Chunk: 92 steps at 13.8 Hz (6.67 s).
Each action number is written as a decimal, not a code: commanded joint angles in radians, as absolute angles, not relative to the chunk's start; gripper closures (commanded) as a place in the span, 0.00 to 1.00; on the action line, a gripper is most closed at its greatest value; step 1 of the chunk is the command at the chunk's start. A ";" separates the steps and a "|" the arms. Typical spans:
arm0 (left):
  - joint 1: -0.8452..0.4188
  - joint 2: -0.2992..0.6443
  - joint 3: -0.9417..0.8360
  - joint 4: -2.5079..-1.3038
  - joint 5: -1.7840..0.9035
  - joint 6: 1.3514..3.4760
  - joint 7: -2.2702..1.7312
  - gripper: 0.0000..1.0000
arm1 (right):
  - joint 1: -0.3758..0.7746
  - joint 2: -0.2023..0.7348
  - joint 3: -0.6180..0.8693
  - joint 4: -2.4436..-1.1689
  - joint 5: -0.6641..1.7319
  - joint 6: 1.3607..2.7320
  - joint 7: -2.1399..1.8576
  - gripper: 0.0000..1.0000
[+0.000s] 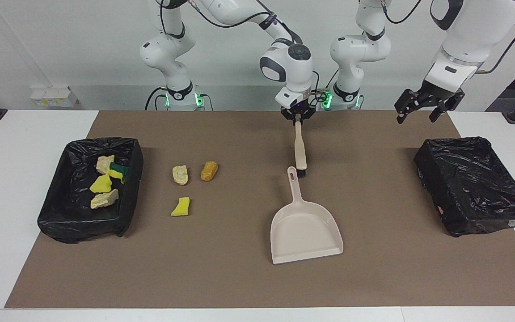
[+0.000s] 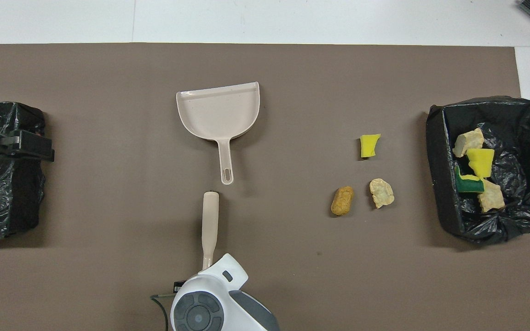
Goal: Sweep and dump trash in bin
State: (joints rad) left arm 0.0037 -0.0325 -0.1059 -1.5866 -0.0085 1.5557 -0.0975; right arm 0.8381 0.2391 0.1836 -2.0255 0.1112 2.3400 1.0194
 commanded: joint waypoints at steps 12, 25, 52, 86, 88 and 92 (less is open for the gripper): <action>-0.242 0.115 -0.097 -1.608 -0.067 1.856 -0.425 0.00 | 0.608 -0.283 0.186 -2.437 0.115 2.022 1.068 1.00; -0.460 0.376 -0.095 -1.673 -0.069 2.131 -0.568 0.00 | 0.166 -0.362 0.187 -2.508 0.086 1.868 0.956 1.00; -0.241 0.132 -0.074 -1.831 0.117 1.851 0.263 1.00 | 0.288 -0.089 0.184 -2.094 0.133 1.645 0.647 1.00; -0.278 -0.110 -0.078 -2.370 0.115 2.145 0.876 1.00 | 0.541 0.077 0.210 -2.112 0.321 2.258 0.670 1.00; -0.278 -0.109 -0.080 -2.370 0.115 2.148 0.876 1.00 | 0.534 0.080 0.209 -2.086 0.319 2.258 0.666 1.00; -0.275 -0.107 -0.080 -2.368 0.115 2.148 0.876 1.00 | 0.485 0.043 0.201 -2.072 0.299 2.234 0.654 1.00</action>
State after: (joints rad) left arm -0.2660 -0.0819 -0.0883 -2.3375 0.1026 2.1244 0.8956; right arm 0.5227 0.0641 0.1995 -2.0785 0.2931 2.2424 0.7024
